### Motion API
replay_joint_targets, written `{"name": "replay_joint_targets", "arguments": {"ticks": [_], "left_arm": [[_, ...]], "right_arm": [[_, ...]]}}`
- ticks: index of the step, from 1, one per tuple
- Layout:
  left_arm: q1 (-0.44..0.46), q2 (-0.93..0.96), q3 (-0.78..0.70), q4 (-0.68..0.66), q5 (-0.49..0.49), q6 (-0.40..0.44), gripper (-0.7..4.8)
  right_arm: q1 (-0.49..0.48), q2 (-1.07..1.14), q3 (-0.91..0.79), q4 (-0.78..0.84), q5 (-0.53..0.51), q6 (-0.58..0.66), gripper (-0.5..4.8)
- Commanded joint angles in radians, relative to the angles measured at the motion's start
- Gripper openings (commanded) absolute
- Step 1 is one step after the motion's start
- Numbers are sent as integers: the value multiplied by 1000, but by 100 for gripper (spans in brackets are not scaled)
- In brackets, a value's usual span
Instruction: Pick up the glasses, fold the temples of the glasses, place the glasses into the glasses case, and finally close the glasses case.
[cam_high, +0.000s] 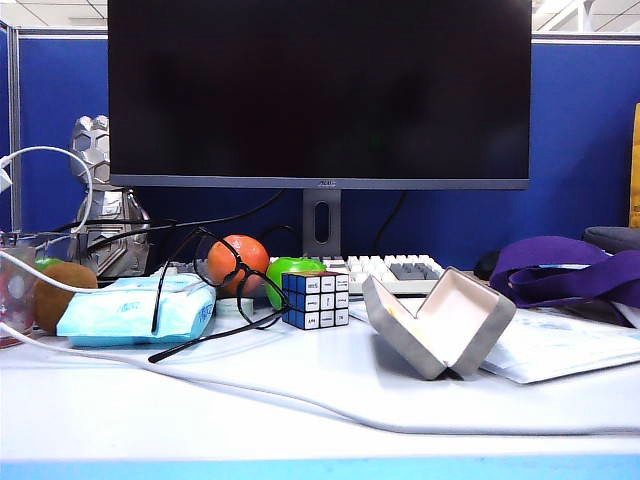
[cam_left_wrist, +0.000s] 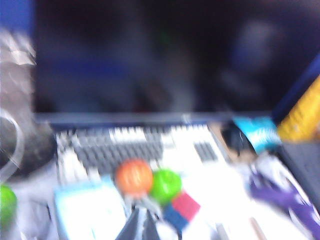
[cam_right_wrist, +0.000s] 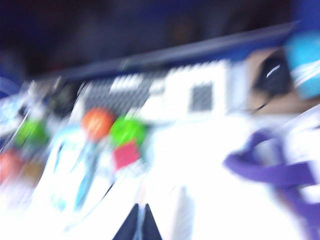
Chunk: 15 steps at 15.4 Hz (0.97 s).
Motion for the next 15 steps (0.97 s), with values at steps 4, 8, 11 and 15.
{"name": "replay_joint_targets", "arguments": {"ticks": [4, 8, 11, 15], "left_arm": [[-3, -1, 3, -32, 117, -48, -5], [-3, -1, 3, 3, 117, -48, -6], [-3, -1, 3, 10, 116, -66, -5], [-3, 0, 3, 5, 142, -70, -5]], "right_arm": [[227, 216, 12, -85, 65, -14, -1], [314, 366, 12, -56, 60, -14, 24], [358, 481, 12, -30, 61, -55, 165], [358, 559, 12, -74, 258, -48, 225]]}}
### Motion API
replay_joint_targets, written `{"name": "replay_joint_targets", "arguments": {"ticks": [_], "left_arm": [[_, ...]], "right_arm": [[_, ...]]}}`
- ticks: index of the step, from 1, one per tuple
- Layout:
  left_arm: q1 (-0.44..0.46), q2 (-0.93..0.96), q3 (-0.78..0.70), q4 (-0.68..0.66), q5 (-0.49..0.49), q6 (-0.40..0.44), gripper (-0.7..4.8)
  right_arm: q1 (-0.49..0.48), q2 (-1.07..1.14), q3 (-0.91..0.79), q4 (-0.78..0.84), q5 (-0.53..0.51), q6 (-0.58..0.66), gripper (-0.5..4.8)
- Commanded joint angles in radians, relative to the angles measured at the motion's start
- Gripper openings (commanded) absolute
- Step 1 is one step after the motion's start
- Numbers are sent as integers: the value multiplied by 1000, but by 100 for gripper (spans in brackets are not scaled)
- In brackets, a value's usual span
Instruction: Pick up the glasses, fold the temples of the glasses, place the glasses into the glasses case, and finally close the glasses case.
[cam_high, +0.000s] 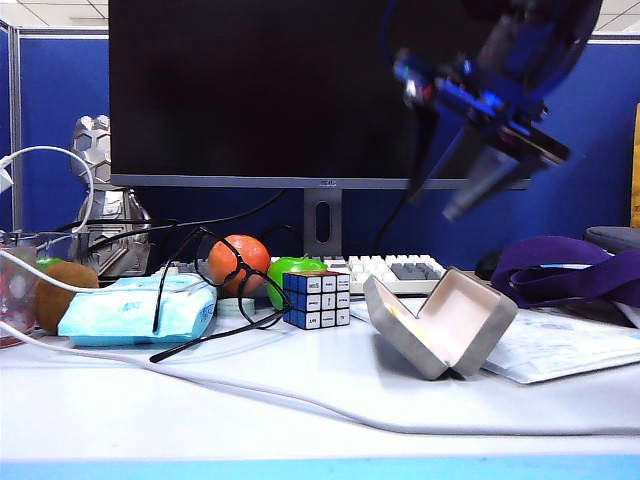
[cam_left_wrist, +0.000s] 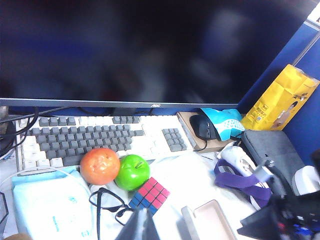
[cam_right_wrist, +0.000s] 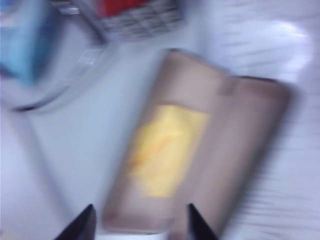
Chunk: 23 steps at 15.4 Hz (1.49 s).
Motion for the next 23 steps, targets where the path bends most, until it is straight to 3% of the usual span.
{"name": "replay_joint_targets", "arguments": {"ticks": [1, 2, 4, 5, 16, 20, 23], "left_arm": [[-2, -2, 4, 9, 31, -3, -5], [-2, -2, 4, 9, 31, -3, -5], [-2, -2, 4, 9, 31, -3, -6], [-2, -2, 4, 9, 30, -3, -5], [-2, -2, 4, -16, 29, 1, -5], [-2, 2, 3, -17, 29, 1, -5], [-2, 10, 3, -15, 29, 1, -5]], "right_arm": [[0, 6, 3, -30, 157, -3, 226], [0, 8, 3, -26, 161, -15, 239], [-1, 21, 3, -27, 193, -29, 342], [-1, 36, 3, -27, 192, -28, 350], [0, 154, 6, -4, 170, -28, 347], [0, 155, 125, -2, 169, -62, 347], [9, 155, 167, 102, 35, -175, 346]]}}
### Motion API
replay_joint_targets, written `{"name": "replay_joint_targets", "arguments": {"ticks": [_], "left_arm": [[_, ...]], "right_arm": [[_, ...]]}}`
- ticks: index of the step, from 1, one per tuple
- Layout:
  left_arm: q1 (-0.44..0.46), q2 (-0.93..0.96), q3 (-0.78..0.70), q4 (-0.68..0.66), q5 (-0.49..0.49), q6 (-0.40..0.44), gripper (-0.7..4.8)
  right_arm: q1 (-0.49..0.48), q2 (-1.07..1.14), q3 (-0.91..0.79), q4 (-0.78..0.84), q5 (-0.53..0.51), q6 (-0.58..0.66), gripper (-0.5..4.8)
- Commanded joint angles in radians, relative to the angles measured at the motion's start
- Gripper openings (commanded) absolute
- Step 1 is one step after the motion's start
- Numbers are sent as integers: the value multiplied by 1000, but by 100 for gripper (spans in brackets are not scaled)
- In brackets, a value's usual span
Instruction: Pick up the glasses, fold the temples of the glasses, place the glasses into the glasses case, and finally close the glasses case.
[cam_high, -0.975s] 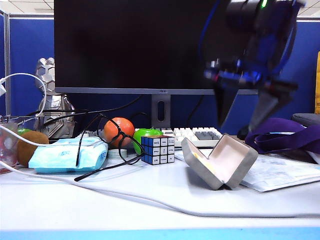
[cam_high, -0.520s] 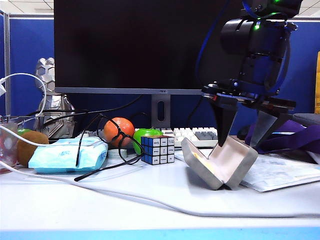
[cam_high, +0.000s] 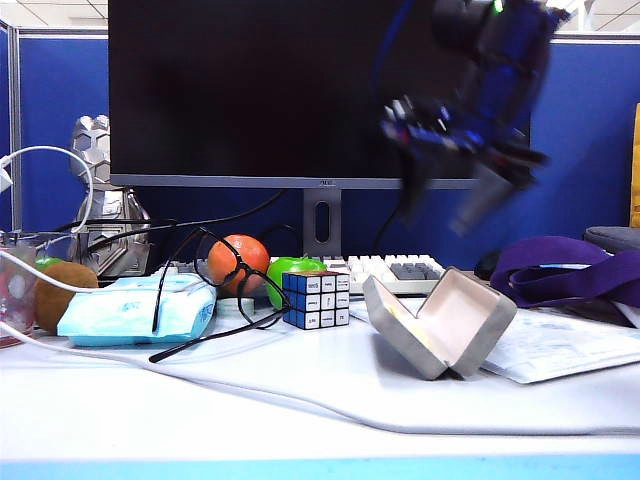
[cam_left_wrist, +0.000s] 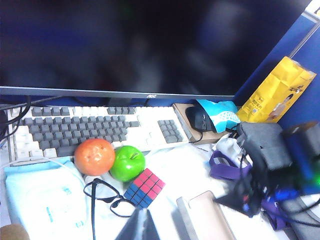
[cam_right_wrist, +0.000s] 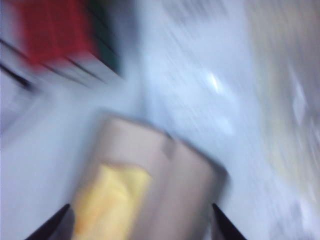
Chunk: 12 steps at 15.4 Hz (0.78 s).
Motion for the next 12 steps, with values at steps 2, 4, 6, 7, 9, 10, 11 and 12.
{"name": "replay_joint_targets", "arguments": {"ticks": [2, 4, 6, 7, 9, 10, 11, 12], "left_arm": [[-2, 4, 3, 14, 5, 0, -5], [-2, 8, 3, 13, 5, 0, -5], [-2, 8, 3, 13, 5, 0, -6], [-2, 8, 3, 13, 6, 0, -6], [-2, 8, 3, 11, 6, 0, -5], [-2, 8, 3, 10, 7, 0, -5], [-2, 8, 3, 8, 7, 0, -5], [-2, 8, 3, 7, 6, 0, -5]], "right_arm": [[40, 4, 4, 154, -168, -100, 326], [76, 20, 5, 219, -199, -156, 301], [94, 34, 13, 255, -194, -167, 302], [114, 46, 13, 294, -187, -187, 301], [133, 64, 13, 319, -150, -216, 302], [134, 66, 14, 259, -66, -204, 302], [134, 65, 14, 175, 54, -158, 302], [128, 62, 14, 87, 147, -123, 302]]}}
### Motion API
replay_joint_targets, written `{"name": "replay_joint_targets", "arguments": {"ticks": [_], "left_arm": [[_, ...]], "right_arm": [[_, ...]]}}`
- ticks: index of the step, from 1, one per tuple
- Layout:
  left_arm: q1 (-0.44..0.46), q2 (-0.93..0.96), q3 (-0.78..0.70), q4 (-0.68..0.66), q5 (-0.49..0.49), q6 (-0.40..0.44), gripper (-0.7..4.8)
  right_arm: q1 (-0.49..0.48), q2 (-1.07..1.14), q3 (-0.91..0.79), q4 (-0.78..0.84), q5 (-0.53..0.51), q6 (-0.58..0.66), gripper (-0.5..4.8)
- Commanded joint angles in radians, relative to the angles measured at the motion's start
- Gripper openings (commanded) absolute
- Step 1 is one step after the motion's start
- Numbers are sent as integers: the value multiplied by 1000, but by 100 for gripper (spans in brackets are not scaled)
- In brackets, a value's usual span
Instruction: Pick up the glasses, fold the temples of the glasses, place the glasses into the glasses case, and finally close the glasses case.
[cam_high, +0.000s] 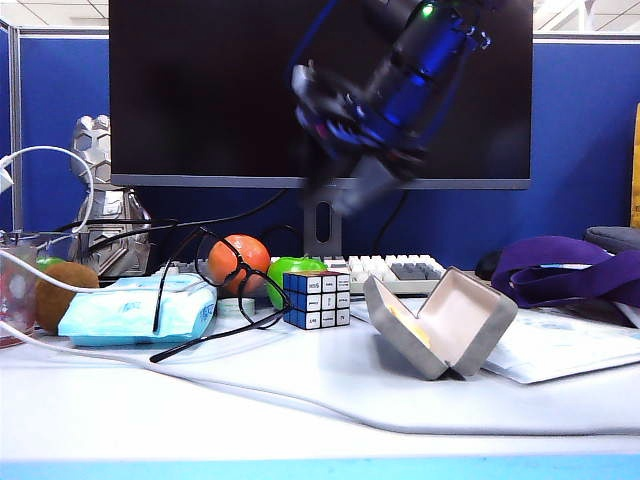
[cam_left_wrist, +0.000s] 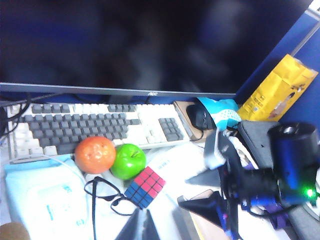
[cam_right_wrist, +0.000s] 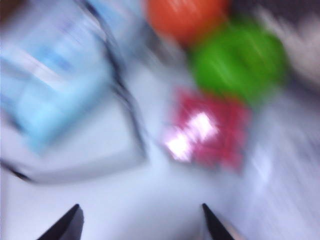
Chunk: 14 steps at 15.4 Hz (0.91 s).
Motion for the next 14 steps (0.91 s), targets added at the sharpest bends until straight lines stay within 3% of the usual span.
{"name": "replay_joint_targets", "arguments": {"ticks": [1, 3, 9, 11, 14], "left_arm": [[-2, -2, 3, 6, 6, 0, -5], [-2, -2, 3, 7, 6, 0, -5], [-2, -2, 3, 6, 4, 0, -6], [-2, -2, 3, 6, 3, 1, -5], [-2, -2, 3, 6, 3, 1, -5]], "right_arm": [[-20, -8, 5, -241, 258, 105, 302], [-33, -7, 5, -344, 286, 148, 302], [-76, 14, 4, -397, 276, 259, 301], [-104, 15, 4, -403, 231, 334, 301], [-146, 27, 3, -407, 159, 351, 301]]}}
